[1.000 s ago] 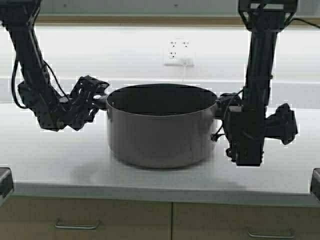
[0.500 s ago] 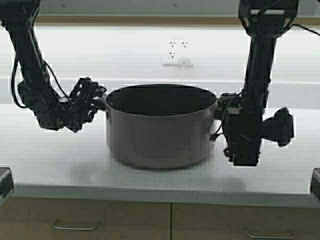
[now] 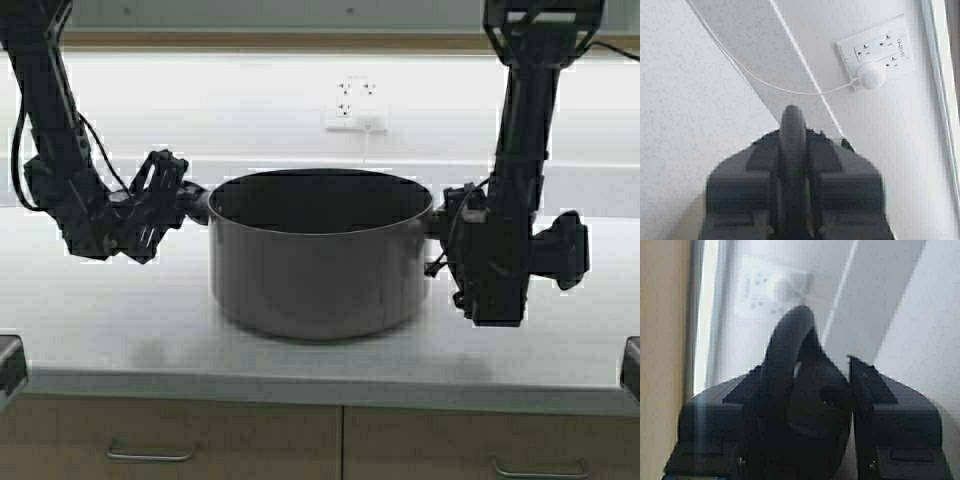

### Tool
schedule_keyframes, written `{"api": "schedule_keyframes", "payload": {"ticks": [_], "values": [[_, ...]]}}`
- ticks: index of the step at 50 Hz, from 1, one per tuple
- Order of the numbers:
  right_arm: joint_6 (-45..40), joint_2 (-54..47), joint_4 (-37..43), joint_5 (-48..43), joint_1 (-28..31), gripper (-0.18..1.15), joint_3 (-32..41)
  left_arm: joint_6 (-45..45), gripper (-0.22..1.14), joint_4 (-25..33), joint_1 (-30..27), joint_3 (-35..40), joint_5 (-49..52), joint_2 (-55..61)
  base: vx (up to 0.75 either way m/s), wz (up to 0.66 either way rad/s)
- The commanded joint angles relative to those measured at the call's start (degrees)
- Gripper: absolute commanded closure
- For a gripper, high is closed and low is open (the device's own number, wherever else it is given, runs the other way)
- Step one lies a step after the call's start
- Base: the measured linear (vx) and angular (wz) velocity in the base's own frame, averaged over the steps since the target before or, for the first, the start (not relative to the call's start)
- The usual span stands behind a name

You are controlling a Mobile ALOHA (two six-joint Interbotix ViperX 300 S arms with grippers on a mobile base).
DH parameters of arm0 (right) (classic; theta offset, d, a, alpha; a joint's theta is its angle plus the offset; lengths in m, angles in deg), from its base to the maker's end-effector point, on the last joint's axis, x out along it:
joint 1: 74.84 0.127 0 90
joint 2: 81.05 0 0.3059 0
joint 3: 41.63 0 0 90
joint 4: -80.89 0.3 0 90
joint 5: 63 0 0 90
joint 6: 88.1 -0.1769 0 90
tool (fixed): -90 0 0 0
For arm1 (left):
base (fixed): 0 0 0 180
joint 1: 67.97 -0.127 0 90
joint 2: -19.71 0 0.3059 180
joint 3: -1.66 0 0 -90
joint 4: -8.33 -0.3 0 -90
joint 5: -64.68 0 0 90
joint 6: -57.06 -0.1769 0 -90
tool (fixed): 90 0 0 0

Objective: Open the cabinet, put the pot inside, then close it

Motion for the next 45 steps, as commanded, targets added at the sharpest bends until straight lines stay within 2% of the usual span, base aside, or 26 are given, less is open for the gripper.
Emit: {"api": "schedule_keyframes", "payload": {"ticks": [1,13,21,31,45], "values": [[-0.62,6.33,-2.37,-0.88,0.53,0.89,-2.55,-0.44,0.90,-0.26,0.44,-3.60,-3.52,-5.19,0.01,0.00],[-0.79,13.97,-5.63,-2.29,0.62,0.89,-10.28,-1.05,0.89,0.00,0.53,-13.18,-8.70,-12.83,0.01,0.00],[-0.79,20.13,-7.65,-2.29,0.88,0.89,-16.35,-1.67,0.89,2.11,0.97,-20.04,-8.88,-18.90,0.00,0.00],[-0.62,28.74,-7.91,-1.93,2.64,0.89,-22.94,-1.76,0.89,3.43,2.99,-28.12,-8.88,-27.69,0.00,0.00],[-0.70,36.30,-7.91,-1.76,5.36,0.89,-29.27,-2.11,0.89,8.61,7.56,-37.27,-8.88,-37.97,0.00,0.00]]}}
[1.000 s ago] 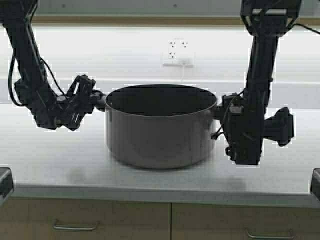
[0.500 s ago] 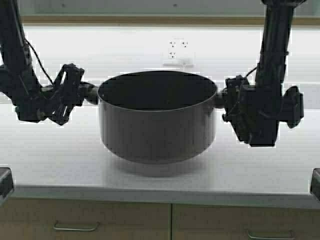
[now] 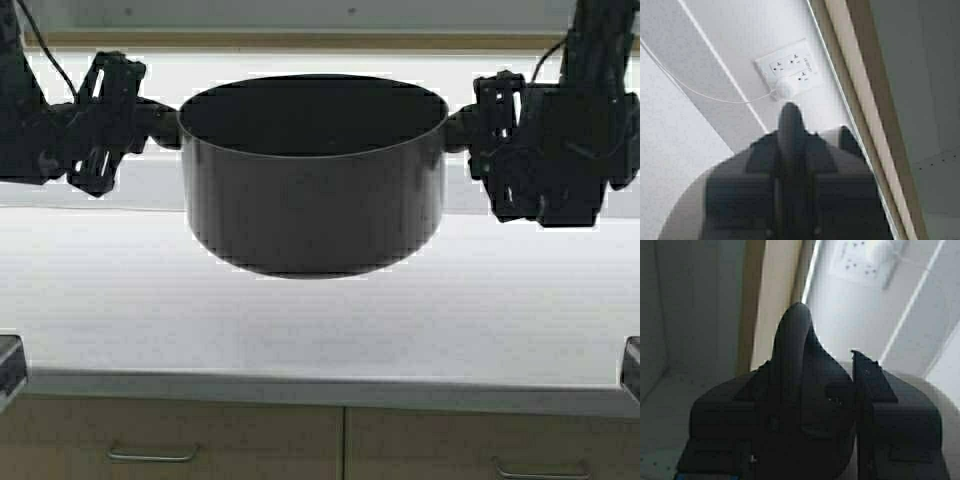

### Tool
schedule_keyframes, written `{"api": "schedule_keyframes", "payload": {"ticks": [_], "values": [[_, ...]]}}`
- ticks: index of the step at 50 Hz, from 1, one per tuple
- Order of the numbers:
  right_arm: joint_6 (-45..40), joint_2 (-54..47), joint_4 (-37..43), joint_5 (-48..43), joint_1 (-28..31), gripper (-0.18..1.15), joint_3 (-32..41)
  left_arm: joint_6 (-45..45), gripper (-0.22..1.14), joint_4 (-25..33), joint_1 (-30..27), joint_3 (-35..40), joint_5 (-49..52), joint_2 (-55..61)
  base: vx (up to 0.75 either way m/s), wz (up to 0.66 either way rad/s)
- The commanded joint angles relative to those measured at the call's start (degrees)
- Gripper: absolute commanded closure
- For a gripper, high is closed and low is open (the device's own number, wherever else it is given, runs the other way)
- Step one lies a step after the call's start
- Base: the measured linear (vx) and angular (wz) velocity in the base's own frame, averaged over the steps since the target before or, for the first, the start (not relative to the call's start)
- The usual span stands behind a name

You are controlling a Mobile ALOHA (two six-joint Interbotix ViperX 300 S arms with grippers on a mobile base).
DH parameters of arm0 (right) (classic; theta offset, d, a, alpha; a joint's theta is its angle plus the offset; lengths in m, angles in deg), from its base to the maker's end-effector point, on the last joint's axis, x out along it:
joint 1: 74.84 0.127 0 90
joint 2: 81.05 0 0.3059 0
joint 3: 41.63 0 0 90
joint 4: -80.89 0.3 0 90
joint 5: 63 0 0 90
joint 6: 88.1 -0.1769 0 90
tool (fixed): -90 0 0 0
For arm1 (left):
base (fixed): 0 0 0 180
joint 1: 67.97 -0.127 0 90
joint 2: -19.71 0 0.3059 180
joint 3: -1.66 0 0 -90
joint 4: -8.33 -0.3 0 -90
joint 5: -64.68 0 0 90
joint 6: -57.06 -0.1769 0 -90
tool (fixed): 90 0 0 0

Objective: Open the cabinet, put the pot inside, then close it

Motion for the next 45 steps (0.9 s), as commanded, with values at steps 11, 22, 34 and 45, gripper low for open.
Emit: {"api": "schedule_keyframes", "payload": {"ticks": [11,22,34,45], "values": [[-0.70,11.87,-0.35,-1.41,5.62,0.89,-5.27,-1.23,0.89,3.34,5.62,-7.91,-1.23,-13.10,-0.01,0.00],[-0.26,20.04,0.26,1.32,7.12,0.89,-7.82,-2.37,0.88,4.13,7.38,-10.28,2.20,-21.36,-0.01,0.01],[2.64,31.03,0.35,10.72,7.21,0.89,-7.91,-3.78,0.88,7.29,9.58,-9.67,14.33,-32.43,-0.02,0.01],[3.60,39.64,0.53,20.65,7.21,0.89,-6.33,-6.15,0.88,8.00,9.67,-6.50,29.53,-42.89,-0.02,0.01]]}}
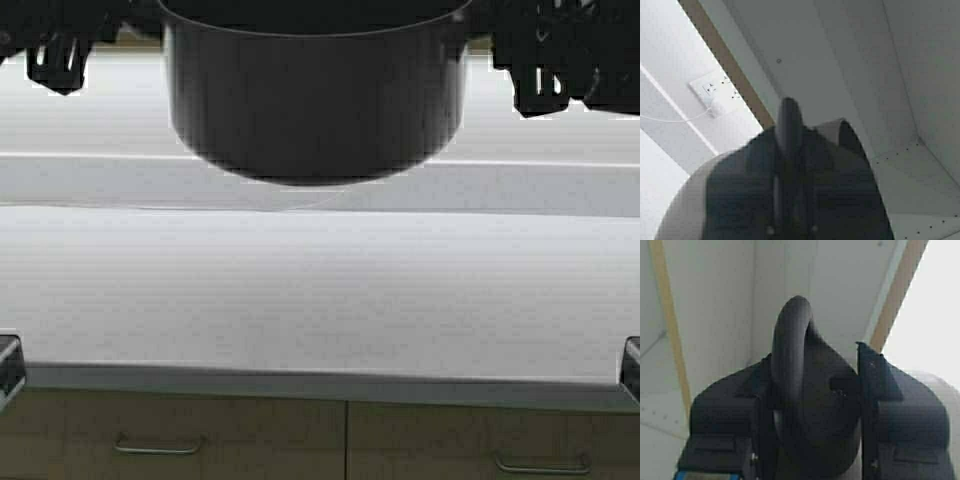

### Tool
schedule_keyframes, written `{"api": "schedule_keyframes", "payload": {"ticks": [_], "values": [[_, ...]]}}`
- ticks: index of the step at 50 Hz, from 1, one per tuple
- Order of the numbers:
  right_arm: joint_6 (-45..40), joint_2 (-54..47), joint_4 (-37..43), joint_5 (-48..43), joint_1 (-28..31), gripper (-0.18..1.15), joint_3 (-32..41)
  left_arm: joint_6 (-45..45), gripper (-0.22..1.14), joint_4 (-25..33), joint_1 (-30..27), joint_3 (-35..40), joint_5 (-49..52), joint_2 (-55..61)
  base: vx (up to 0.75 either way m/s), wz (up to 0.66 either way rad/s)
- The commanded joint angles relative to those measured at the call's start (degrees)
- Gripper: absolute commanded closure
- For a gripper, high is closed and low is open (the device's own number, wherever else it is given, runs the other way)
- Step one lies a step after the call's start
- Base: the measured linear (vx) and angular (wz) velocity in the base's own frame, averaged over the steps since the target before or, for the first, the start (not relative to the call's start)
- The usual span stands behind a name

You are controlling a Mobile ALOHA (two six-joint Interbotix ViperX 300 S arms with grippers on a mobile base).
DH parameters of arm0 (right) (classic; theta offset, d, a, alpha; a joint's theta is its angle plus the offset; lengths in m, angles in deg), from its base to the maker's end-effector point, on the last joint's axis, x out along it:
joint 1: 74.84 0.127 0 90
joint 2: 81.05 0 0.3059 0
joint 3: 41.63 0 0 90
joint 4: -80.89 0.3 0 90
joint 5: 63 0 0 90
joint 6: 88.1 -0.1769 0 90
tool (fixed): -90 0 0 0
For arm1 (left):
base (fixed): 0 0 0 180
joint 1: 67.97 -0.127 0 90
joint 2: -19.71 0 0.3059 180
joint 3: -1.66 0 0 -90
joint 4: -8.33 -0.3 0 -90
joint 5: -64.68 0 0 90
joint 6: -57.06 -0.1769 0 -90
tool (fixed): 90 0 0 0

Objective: Open the cabinet, put the pot inside, then close it

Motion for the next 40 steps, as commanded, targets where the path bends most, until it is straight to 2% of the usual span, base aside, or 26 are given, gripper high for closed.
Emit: {"api": "schedule_keyframes", "payload": {"ticks": [1,17,28,40], "values": [[-0.35,7.73,-0.44,4.48,3.34,0.89,3.08,-0.88,0.88,-0.26,2.11,3.60,8.17,-7.47,-0.02,0.01],[6.50,18.81,0.79,22.50,3.34,0.89,10.02,-5.62,0.88,1.93,2.11,12.13,26.81,-15.47,-0.02,0.01],[15.21,23.03,5.62,33.57,3.25,0.89,16.44,-6.15,0.88,3.25,2.11,19.16,32.43,-14.59,0.00,0.00],[17.75,22.50,8.26,39.99,1.67,0.89,20.92,-5.71,0.88,3.52,2.02,23.38,35.77,-13.18,0.03,-0.04]]}}
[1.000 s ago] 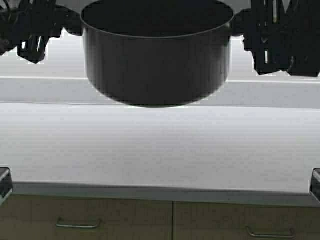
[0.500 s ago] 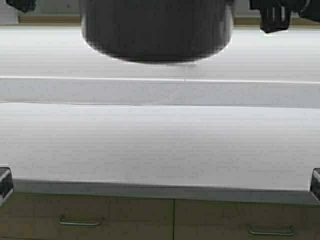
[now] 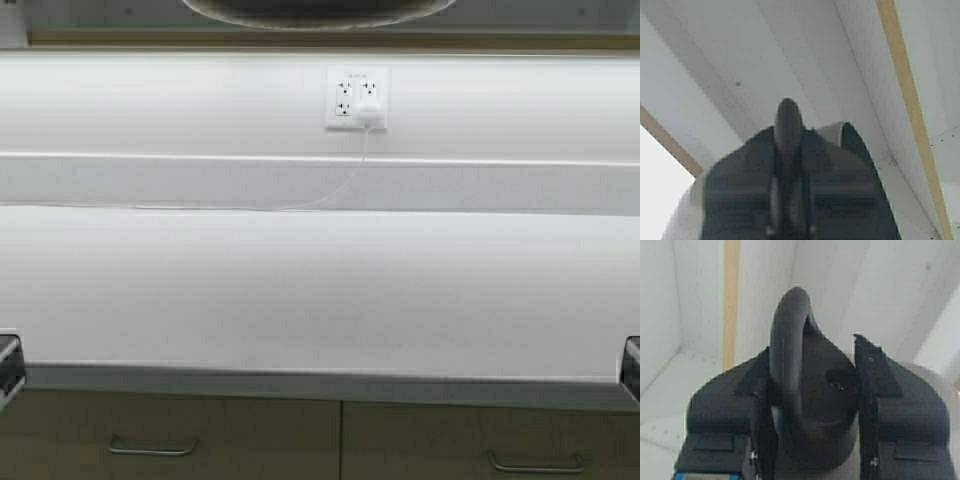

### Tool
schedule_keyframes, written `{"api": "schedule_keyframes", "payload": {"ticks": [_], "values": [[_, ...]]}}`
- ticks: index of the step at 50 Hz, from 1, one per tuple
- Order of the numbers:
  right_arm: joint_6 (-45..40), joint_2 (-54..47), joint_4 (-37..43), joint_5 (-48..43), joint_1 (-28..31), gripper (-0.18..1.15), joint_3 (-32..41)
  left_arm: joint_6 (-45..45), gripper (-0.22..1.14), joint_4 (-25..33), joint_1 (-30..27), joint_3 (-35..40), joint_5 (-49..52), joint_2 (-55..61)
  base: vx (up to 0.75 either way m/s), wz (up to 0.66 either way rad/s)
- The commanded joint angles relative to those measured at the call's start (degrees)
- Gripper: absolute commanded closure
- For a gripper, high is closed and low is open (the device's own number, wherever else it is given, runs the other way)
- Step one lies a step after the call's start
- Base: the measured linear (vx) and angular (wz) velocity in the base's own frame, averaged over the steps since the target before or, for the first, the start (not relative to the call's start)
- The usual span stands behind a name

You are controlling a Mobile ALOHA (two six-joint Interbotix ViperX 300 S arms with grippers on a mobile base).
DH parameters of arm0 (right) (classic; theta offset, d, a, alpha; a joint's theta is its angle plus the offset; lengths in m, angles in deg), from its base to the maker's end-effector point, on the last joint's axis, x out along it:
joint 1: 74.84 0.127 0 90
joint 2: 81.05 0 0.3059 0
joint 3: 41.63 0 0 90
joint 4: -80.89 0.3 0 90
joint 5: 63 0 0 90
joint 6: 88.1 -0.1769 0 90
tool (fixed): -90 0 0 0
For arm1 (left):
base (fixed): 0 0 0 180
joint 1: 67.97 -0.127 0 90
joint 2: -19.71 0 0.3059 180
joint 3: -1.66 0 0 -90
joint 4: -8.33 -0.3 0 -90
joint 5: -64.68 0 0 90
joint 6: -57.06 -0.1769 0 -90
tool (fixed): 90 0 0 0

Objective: Open the cabinet, put the pot inside, then close it

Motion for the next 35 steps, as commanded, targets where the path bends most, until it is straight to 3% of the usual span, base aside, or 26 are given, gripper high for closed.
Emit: {"api": "schedule_keyframes", "payload": {"ticks": [1,23,35], "values": [[0.00,1.14,-0.35,2.02,1.49,0.89,5.10,-0.88,0.88,-0.26,2.20,3.25,0.35,-0.26,0.06,-0.06],[0.26,-2.99,-0.18,7.91,0.18,0.89,14.85,-0.97,0.88,2.90,2.20,6.94,0.44,2.29,0.19,-0.05],[-0.18,-9.76,-0.35,10.20,-1.67,0.89,21.18,-1.41,0.88,3.78,2.20,13.80,1.23,8.53,0.21,0.01]]}}
